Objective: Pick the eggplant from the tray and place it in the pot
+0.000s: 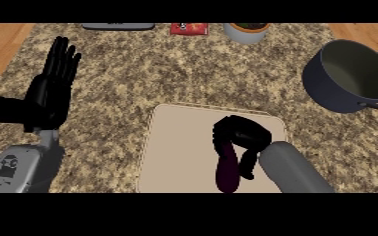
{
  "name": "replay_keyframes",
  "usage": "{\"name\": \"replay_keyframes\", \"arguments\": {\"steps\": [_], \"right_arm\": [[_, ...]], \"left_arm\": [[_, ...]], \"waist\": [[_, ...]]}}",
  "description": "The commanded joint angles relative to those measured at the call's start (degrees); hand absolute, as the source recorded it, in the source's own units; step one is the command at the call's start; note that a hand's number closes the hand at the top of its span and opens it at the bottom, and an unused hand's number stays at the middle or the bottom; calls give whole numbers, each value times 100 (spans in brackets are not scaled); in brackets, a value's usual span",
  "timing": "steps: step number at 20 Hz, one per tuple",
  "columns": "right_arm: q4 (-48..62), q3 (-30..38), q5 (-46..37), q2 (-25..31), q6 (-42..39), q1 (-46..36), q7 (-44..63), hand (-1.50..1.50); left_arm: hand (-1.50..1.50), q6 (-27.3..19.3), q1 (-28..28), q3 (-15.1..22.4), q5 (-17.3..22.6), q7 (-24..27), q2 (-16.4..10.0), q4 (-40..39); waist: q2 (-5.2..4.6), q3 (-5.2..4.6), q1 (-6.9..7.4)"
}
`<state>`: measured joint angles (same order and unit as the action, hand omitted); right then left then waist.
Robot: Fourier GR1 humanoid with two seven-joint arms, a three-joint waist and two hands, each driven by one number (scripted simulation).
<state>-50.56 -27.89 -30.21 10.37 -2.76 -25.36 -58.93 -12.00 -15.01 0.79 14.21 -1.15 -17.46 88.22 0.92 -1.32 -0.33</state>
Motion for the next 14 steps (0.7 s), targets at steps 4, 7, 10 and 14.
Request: {"name": "replay_keyframes", "arguments": {"steps": [4,7,10,14], "right_arm": [[-627,640,333,-69,486,481,215,150],[-213,1138,273,-283,897,108,1380,150],[336,1642,-155,-39,1586,-267,3179,150],[672,2155,-390,250,2209,-666,4686,150]], "left_arm": [[0,17,-76,-111,19,-165,-30,84],[0,-72,-74,45,-126,-45,137,-13],[0,-28,-98,-30,-67,-101,28,69],[0,12,-101,-18,-71,-101,0,64]], "waist": [[-71,133,-19],[-94,128,-19],[-99,76,-12],[-114,27,18]]}}
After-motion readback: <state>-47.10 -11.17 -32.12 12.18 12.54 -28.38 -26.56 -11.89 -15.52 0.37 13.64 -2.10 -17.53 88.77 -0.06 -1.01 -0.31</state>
